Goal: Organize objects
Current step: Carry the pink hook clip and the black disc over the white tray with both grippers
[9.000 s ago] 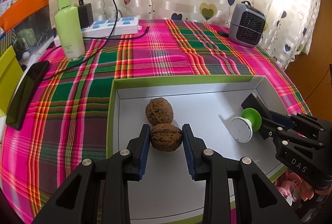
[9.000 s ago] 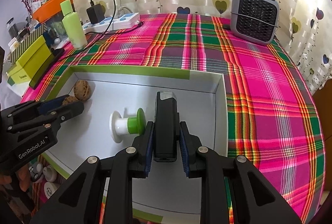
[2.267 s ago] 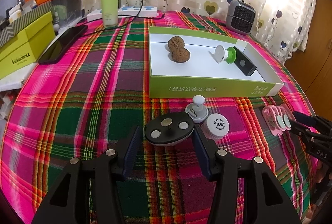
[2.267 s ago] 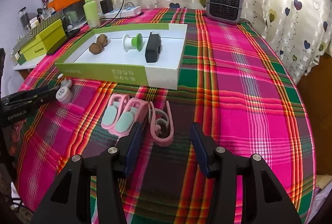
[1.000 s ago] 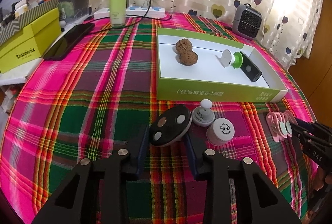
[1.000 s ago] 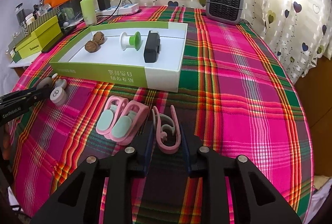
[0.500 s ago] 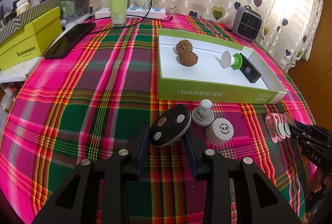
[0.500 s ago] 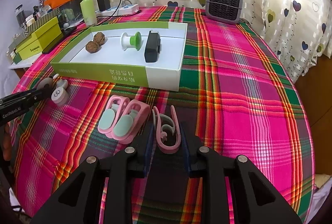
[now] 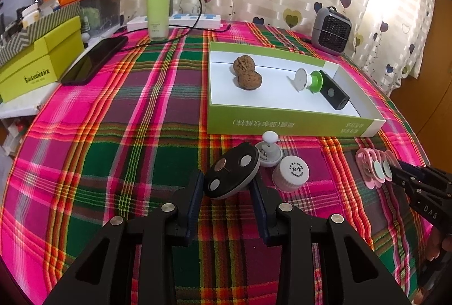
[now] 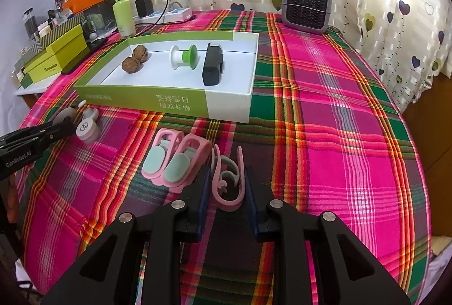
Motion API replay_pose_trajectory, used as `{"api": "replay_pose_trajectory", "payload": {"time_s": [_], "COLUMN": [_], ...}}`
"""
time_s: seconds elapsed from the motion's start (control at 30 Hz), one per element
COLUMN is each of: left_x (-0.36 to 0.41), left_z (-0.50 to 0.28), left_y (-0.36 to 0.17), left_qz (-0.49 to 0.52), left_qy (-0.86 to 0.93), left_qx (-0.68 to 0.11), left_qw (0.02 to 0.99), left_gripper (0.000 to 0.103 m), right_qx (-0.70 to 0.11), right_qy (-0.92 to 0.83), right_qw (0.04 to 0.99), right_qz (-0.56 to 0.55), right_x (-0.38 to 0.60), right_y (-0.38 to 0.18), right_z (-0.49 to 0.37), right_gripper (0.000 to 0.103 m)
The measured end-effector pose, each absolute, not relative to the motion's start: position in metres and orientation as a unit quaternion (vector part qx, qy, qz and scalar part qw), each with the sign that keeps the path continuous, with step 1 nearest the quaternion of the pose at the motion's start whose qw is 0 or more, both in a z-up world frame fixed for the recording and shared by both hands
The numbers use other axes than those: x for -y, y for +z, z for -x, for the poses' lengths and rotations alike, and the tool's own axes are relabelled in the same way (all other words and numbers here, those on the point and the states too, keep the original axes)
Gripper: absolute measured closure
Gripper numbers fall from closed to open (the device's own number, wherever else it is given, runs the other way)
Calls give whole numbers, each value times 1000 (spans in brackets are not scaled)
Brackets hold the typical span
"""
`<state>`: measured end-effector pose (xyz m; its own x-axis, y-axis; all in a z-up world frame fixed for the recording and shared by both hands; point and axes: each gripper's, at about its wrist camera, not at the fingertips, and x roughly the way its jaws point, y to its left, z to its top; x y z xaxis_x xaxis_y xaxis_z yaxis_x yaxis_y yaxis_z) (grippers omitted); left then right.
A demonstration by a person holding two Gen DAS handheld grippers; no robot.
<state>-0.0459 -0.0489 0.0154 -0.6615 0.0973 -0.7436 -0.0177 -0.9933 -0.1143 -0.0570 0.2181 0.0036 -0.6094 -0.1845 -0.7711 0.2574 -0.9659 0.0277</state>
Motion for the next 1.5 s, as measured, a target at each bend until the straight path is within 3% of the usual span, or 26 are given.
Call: {"api": "replay_pose_trajectory", "payload": {"time_s": [1.5], "left_x": [25], "left_z": [24], "left_y": [47], "left_qz": [370], "left_qy": [926], "left_qx": [36], "left_qw": [70], "left_gripper": [72], "right_qx": [-34], "right_qy": [-909], "right_qw": [153], "right_qz": [-385], "right_x": [-194], "right_y": [38], "right_z": [43], "right_gripper": [79]}}
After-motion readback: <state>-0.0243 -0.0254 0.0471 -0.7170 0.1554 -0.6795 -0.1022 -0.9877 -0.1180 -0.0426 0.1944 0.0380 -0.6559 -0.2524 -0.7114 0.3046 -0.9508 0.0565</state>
